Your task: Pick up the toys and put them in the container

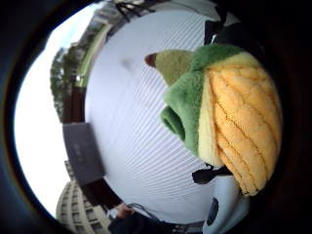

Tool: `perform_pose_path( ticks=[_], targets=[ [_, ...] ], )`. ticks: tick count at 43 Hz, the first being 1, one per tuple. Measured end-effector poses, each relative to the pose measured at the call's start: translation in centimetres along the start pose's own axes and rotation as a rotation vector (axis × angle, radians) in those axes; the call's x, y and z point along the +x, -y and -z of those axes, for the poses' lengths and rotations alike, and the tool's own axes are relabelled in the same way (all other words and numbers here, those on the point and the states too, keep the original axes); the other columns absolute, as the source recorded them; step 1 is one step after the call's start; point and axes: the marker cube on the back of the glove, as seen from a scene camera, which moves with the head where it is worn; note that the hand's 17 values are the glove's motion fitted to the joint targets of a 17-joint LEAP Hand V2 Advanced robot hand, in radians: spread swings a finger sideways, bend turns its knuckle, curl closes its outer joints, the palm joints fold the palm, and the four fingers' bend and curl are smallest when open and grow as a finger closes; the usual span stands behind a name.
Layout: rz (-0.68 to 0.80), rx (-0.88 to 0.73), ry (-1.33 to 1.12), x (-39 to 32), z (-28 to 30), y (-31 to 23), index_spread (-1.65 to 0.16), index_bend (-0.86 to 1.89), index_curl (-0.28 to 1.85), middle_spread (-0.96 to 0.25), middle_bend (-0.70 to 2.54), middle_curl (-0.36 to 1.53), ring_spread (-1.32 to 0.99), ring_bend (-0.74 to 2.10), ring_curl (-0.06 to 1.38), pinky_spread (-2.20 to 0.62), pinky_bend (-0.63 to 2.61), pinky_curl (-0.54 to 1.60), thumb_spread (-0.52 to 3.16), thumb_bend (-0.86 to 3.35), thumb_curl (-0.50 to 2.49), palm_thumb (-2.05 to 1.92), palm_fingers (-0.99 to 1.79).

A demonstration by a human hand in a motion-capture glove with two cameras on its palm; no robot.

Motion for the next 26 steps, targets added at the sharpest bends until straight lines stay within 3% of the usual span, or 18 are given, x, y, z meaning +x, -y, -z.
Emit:
perform_pose_path(
  ticks=[7, 10, 17, 26],
  targets=[
    [0.122, 0.128, -0.037, 0.3, 1.9, 1.0, -0.32, 0.54, 0.45, -0.39, 0.66, 0.60, -0.64, 0.61, 0.35, -0.34, 0.59, 0.25, 1.05, 0.44, 0.55, 0.94, 1.14],
    [0.014, 0.058, -0.024, 0.1, 3.4, 0.2, -0.31, 0.42, 0.44, -0.40, 0.74, 0.62, -0.62, 0.75, 0.41, -0.41, 0.62, 0.28, 0.91, 0.44, 0.59, 0.98, 1.26],
    [0.013, 0.019, -0.053, -1.3, 8.1, -1.3, -0.33, 0.12, 0.37, -0.39, 0.71, 0.61, -0.52, 0.98, 0.48, -0.47, 0.75, 0.34, 0.79, 0.28, 0.60, 0.80, 1.18],
    [0.145, 0.180, -0.048, -6.3, 16.1, -2.2, -0.35, 0.09, 0.30, -0.42, 0.65, 0.60, -0.47, 1.11, 0.52, -0.48, 0.84, 0.37, 0.71, 0.20, 0.65, 0.74, 1.09]
  ],
)
